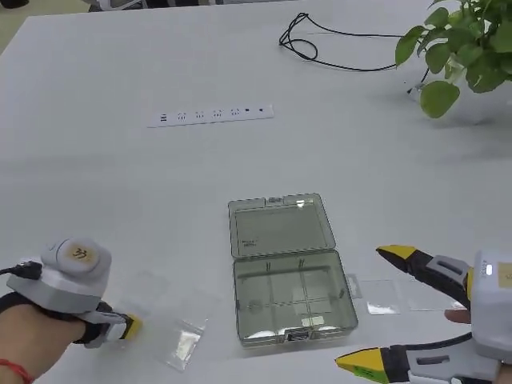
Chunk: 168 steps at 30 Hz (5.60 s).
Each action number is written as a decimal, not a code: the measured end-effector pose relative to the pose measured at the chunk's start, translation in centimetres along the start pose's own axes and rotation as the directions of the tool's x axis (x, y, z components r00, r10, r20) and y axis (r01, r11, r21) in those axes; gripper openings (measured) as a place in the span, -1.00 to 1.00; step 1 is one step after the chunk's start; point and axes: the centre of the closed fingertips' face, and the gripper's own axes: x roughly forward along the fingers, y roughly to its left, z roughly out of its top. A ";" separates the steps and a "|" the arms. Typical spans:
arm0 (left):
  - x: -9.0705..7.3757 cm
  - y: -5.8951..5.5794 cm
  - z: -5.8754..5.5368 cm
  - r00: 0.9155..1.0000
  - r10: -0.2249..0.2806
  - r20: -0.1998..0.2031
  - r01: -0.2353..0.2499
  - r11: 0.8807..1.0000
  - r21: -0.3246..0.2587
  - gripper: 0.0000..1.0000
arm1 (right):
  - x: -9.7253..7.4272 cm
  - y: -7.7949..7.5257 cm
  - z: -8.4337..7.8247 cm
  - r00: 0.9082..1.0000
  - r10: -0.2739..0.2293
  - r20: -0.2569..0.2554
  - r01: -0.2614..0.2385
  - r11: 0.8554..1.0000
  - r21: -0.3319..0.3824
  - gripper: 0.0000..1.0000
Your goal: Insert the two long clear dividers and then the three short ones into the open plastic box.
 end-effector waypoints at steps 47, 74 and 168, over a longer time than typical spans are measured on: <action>-12.4 -14.5 11.2 0.719 -0.326 0.614 0.459 0.886 -0.067 -0.40 | 1.4 3.2 14.5 0.984 -0.062 0.164 0.035 0.986 0.163 -0.18; -14.4 -18.3 12.9 0.655 -0.395 0.645 0.470 0.881 0.062 -0.40 | 3.9 4.2 13.6 0.989 -0.097 0.112 0.058 0.948 0.312 -0.66; -10.5 -15.9 7.8 0.682 -0.519 0.514 0.346 0.849 0.399 0.76 | 4.2 -2.2 -0.6 0.848 -0.145 -0.509 0.486 0.593 0.642 -0.87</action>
